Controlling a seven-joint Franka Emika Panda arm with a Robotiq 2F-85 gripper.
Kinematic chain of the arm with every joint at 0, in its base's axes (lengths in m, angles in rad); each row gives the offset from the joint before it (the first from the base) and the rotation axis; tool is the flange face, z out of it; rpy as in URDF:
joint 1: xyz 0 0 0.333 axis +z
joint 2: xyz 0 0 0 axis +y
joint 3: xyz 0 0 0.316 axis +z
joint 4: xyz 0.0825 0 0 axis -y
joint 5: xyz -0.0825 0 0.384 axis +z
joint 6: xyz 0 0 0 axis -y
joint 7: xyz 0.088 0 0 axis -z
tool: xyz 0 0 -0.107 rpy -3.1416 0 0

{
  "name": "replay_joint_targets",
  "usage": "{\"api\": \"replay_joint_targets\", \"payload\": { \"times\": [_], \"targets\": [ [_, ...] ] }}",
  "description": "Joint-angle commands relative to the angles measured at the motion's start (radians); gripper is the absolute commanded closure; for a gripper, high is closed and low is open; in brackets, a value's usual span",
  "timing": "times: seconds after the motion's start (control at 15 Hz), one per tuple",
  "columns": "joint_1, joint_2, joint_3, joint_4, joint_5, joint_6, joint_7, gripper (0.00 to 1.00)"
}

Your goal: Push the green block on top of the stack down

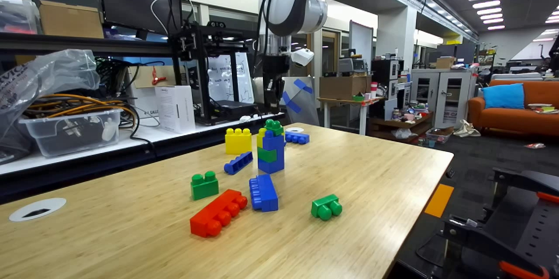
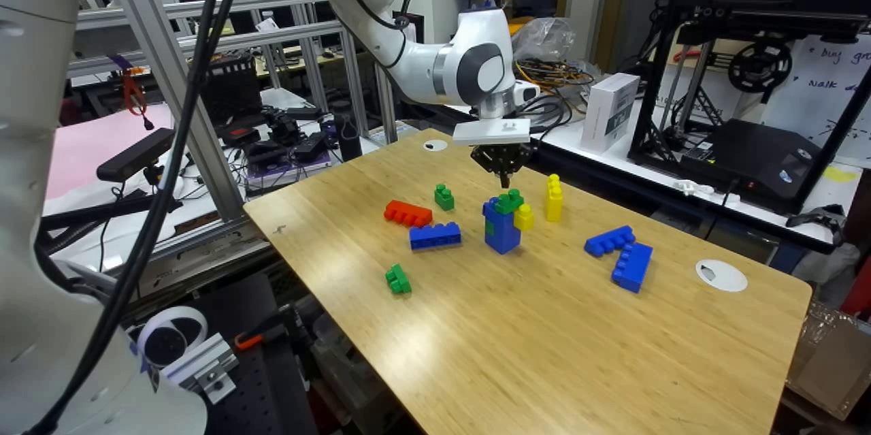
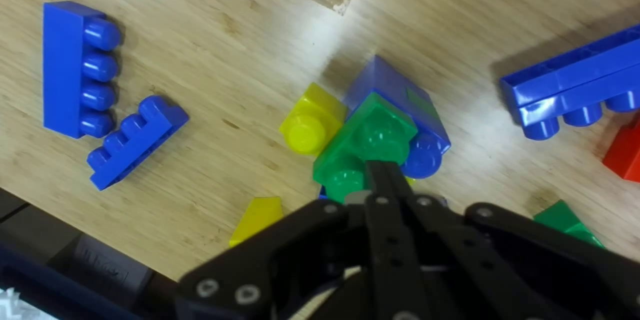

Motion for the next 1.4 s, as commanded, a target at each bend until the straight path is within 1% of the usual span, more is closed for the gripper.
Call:
{"api": "replay_joint_targets", "payload": {
  "times": [0.0,0.47,0.73,1.33],
  "targets": [
    [-0.007,-0.007,-0.002,-0.033,-0.013,0.042,-0.017,1.00],
    [-0.015,-0.001,0.008,-0.078,-0.004,0.090,-0.026,1.00],
    [-0.019,0.022,0.004,-0.057,-0.003,0.114,-0.026,1.00],
    [-0.026,0.040,0.002,0.012,-0.003,0.112,-0.035,1.00]
  ]
}}
